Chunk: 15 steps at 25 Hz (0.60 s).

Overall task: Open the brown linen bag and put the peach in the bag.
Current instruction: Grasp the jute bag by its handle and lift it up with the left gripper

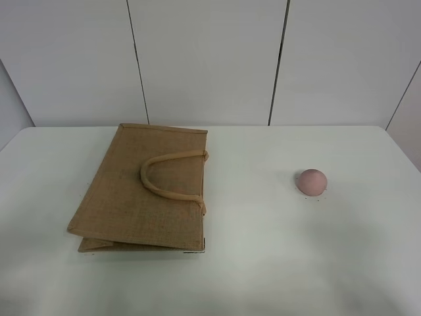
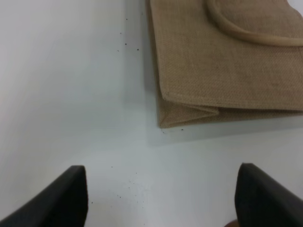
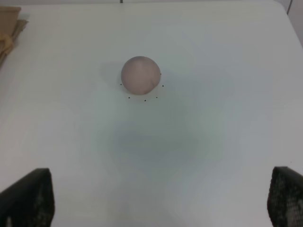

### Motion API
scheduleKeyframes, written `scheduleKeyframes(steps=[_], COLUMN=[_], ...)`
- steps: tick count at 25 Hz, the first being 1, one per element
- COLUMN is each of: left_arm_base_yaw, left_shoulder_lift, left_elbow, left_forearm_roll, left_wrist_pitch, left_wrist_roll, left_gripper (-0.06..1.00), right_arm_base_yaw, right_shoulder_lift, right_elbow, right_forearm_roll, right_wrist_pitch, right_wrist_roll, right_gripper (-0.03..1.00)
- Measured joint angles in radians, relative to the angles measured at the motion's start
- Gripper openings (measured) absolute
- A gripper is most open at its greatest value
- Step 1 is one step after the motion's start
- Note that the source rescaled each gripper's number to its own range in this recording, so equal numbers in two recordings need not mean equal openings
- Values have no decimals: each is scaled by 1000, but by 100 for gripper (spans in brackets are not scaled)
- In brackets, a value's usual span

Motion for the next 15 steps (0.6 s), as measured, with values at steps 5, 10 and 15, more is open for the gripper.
scheduleKeyframes(steps=[5, 10, 15], left_arm_base_yaw=[0, 0, 0], left_shoulder_lift=[3, 188, 521], left_elbow=[-21, -145, -306], left_forearm_roll=[0, 0, 17], left_wrist_pitch=[-1, 22, 20], left_wrist_roll=[0, 0, 0], left_gripper=[91, 94, 100], right_arm_base_yaw=[0, 0, 0], right_shoulder_lift=[0, 0, 0], right_elbow=[0, 0, 0], right_forearm_roll=[0, 0, 0], right_wrist_pitch=[0, 0, 0], right_wrist_roll=[0, 0, 0], right_gripper=[100, 100, 100])
